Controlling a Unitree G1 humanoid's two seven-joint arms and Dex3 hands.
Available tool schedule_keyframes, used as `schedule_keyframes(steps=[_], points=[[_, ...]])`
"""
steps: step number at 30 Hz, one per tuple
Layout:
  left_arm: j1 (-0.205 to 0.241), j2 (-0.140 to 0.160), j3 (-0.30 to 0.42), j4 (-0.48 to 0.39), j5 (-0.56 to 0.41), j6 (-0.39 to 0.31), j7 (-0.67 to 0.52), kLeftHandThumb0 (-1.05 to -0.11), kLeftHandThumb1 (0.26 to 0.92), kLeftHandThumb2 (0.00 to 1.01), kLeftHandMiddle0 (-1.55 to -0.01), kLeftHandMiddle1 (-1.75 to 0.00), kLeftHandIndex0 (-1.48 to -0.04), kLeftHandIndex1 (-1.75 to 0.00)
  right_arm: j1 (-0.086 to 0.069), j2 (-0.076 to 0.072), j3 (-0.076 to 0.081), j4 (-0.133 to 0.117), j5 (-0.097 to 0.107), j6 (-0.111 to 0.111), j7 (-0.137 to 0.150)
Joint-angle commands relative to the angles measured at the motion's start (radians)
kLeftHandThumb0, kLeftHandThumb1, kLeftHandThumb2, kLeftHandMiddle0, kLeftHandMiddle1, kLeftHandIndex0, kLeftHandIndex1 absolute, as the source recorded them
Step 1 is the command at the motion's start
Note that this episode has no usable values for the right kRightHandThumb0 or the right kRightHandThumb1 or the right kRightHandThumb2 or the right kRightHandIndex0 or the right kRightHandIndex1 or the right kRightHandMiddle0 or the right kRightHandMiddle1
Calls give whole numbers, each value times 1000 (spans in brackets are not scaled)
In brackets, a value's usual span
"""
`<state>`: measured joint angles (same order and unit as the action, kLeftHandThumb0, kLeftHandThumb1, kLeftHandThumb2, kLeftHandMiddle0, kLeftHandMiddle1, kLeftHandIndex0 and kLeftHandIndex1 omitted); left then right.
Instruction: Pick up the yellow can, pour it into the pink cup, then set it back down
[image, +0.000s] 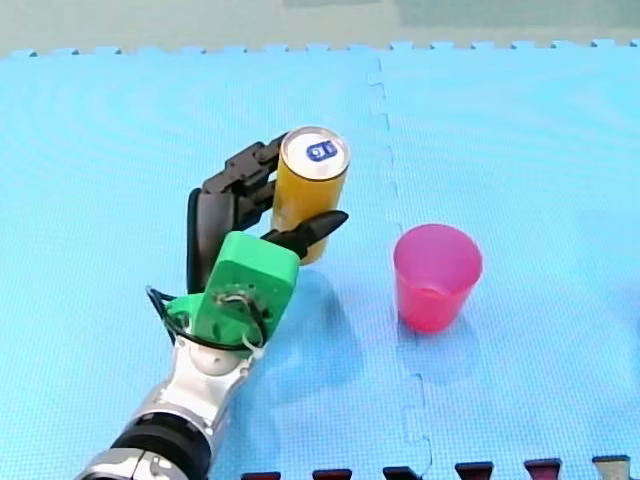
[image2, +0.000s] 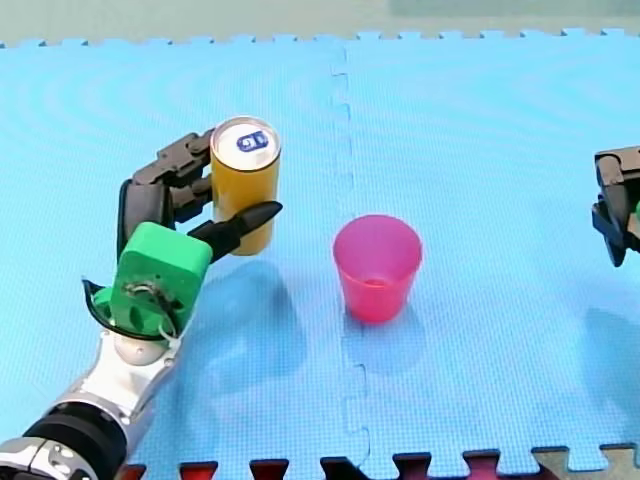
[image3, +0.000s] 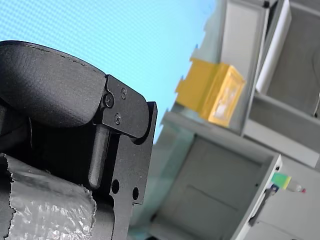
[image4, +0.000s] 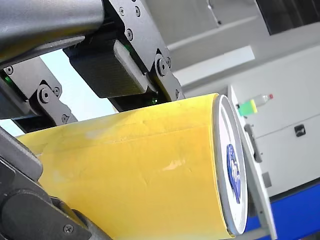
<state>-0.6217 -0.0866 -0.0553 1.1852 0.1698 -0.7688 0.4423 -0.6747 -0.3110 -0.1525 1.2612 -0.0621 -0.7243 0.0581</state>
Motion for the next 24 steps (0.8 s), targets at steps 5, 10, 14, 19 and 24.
schedule_keyframes(steps=[5,10,14,19,24], points=[[1,-11,37,-18,-20,11,-16,-364,799,1,-1313,-9,-1202,-1,-1,-8,-5,3,4,-8,2],[20,-30,68,-25,-46,-20,-25,-360,802,2,-1328,-13,-1201,0,0,-10,-7,5,7,-11,6],[39,-34,75,-23,-43,-42,-28,-357,803,1,-1331,-12,-1201,0,-1,-9,-11,5,11,-10,11],[76,-30,83,-15,-39,-76,-40,-351,806,1,-1328,-7,-1198,0,-1,-10,-12,4,12,-10,15],[119,-20,95,-19,-44,-101,-58,-344,807,1,-1328,-5,-1197,0,-2,-10,-21,4,25,-11,37]])
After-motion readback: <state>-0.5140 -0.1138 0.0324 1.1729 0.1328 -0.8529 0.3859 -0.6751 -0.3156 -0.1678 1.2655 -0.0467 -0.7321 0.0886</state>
